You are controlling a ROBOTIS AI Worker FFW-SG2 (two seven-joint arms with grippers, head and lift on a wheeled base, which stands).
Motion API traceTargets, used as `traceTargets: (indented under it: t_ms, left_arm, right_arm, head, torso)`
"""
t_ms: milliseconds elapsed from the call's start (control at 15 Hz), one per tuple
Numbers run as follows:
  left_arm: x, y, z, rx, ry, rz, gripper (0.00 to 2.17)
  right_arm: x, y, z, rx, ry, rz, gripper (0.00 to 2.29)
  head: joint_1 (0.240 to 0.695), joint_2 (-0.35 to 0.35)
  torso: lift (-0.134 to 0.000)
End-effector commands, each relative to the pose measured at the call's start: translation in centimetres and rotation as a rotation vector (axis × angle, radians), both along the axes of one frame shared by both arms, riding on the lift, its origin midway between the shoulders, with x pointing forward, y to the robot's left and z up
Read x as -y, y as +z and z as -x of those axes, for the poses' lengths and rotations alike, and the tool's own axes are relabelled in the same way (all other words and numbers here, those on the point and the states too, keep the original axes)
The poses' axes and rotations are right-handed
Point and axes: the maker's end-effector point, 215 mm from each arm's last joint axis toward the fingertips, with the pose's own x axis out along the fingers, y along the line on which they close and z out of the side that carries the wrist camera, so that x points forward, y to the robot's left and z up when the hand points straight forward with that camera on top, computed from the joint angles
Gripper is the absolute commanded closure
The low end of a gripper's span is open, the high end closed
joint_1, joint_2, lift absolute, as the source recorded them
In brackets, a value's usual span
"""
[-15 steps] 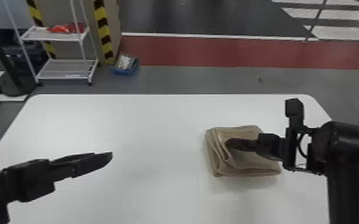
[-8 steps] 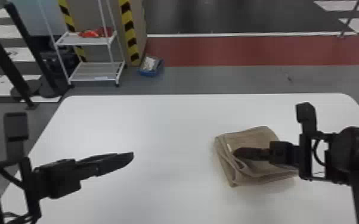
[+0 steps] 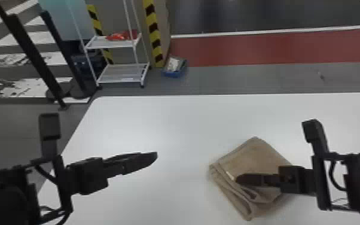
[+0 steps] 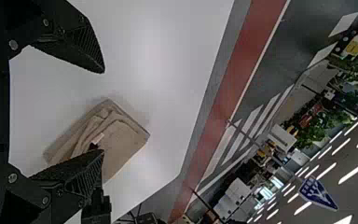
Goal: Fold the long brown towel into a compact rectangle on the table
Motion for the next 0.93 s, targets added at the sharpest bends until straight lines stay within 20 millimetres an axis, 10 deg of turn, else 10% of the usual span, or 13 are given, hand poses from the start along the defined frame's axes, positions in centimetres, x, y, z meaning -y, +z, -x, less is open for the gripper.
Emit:
traceTargets:
  t_ms: [0, 400, 867]
  left_arm:
    - [0.3, 0.1, -0.1, 0.002, -0.002, 0.006, 0.33]
    - [-0.1, -0.3, -0.6, -0.008, 0.008, 0.014, 0.33]
    - [-0.6, -1.0, -1.5, -0.029, 0.018, 0.04, 0.33]
  right_arm:
    - [-1.3, 0.5, 2.1, 0.005, 0.037, -0.016, 2.04]
    - [3.3, 5.4, 0.4, 0.129, -0.068, -0.069, 2.04]
    - [12.3, 2.9, 3.1, 0.086, -0.178, -0.005, 2.04]
  head:
    - [0.695, 0.198]
    - [0.695, 0.209]
    - [0.695, 0.092]
  torso:
    - [-0.125]
    - [-0.125]
    - [-0.125]
